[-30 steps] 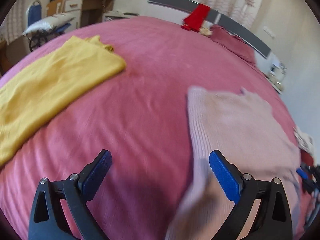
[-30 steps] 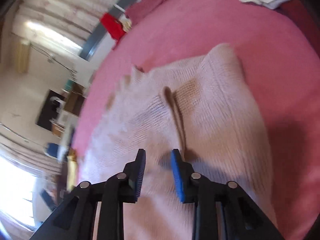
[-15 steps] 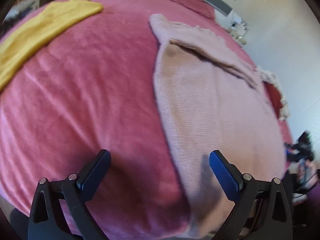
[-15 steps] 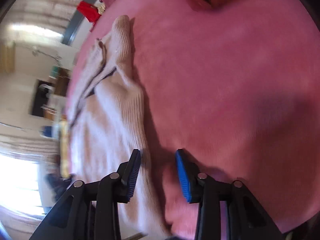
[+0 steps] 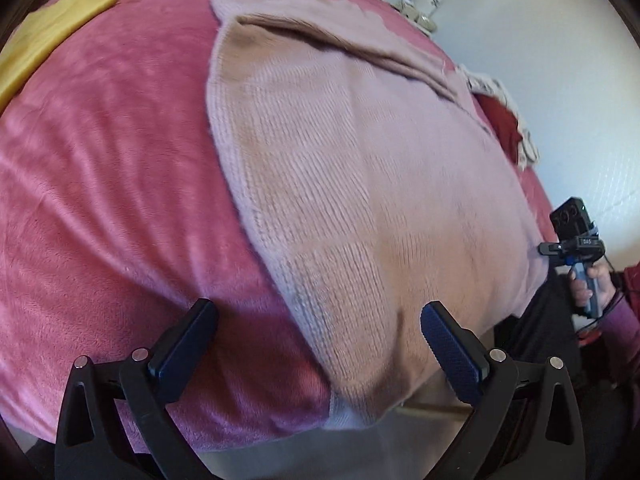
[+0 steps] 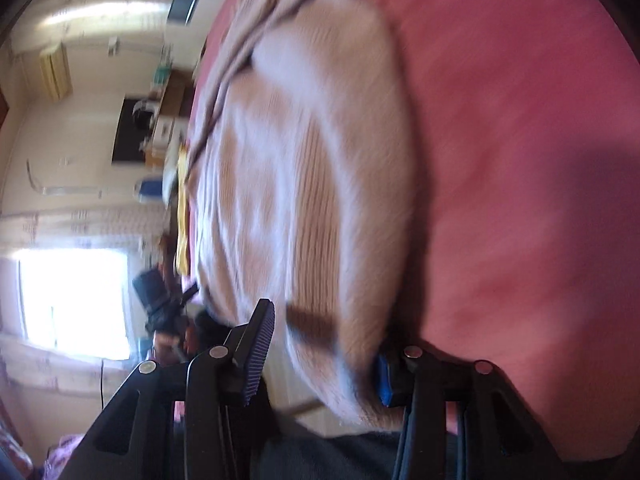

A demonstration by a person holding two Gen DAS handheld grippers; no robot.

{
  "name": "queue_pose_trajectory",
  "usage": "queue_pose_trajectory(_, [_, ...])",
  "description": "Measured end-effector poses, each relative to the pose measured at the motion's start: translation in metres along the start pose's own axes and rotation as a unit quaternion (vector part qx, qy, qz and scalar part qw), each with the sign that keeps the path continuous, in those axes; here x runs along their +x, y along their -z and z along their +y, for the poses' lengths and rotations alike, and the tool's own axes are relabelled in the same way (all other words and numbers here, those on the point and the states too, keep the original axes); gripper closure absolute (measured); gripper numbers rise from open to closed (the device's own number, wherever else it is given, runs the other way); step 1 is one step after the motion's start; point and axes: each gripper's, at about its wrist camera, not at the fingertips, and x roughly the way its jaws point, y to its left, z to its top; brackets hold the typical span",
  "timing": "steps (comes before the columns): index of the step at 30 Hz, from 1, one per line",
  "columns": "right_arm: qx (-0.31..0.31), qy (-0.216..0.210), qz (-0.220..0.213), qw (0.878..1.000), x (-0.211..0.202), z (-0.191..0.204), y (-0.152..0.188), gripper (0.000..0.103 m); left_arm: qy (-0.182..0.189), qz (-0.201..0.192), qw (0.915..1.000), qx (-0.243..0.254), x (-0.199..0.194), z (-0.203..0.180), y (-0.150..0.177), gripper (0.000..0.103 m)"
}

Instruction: Fold clothes

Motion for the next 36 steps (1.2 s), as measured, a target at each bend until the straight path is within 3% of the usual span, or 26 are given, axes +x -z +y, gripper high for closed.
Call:
queue_pose_trajectory(3, [-0.019, 0.010, 0.007, 1.000, 0.005, -0.001, 0.013, 0.059, 0.022, 0.011, 0.9997, 0.004, 0.000, -0.001, 0.003, 0.002])
queue_pose_trajectory(7, [-0.005, -0.010, -0.006, 1.000, 0.007, -0.007, 0.016, 0.059, 0.093, 0.013, 0.9955, -0.006, -0.005, 0.001, 0.005, 0.002])
queue_pose_trajectory(14, [0.016, -0.033, -0.017, 0.999, 0.014, -0.019, 0.023, 0.059, 0.225, -0.012, 0.9737, -0.032, 0.004, -0.007, -0.003, 0.002])
queue_pose_trajectory(18, [0.022, -0.039, -0.020, 0.999, 0.003, -0.030, 0.031, 0.059, 0.271, 0.049, 0.9612, -0.008, 0.015, -0.020, 0.001, 0.001])
queue_pose_trajectory(20, [0.025, -0.042, -0.021, 0.999, 0.001, -0.031, 0.032, 0.059, 0.268, 0.108, 0.9569, 0.027, 0.021, -0.031, 0.007, 0.002])
queue_pose_trajectory(22, [0.025, -0.043, -0.021, 0.999, 0.000, -0.032, 0.032, 0.059, 0.247, 0.126, 0.9598, 0.046, 0.020, -0.035, 0.008, 0.002])
queue_pose_trajectory(29, [0.005, -0.021, -0.020, 1.000, 0.002, -0.021, 0.033, 0.059, 0.227, 0.040, 0.9729, -0.020, -0.001, -0.007, 0.001, 0.003])
queue_pose_trajectory(33, [-0.017, 0.002, -0.013, 1.000, 0.005, -0.015, 0.032, 0.061, 0.210, 0.060, 0.9759, 0.009, 0.012, -0.018, 0.000, 0.003])
queue_pose_trajectory(36, [-0.036, 0.030, -0.008, 0.999, 0.007, -0.010, 0.032, 0.072, 0.203, 0.056, 0.9770, 0.034, 0.013, -0.024, 0.001, 0.003])
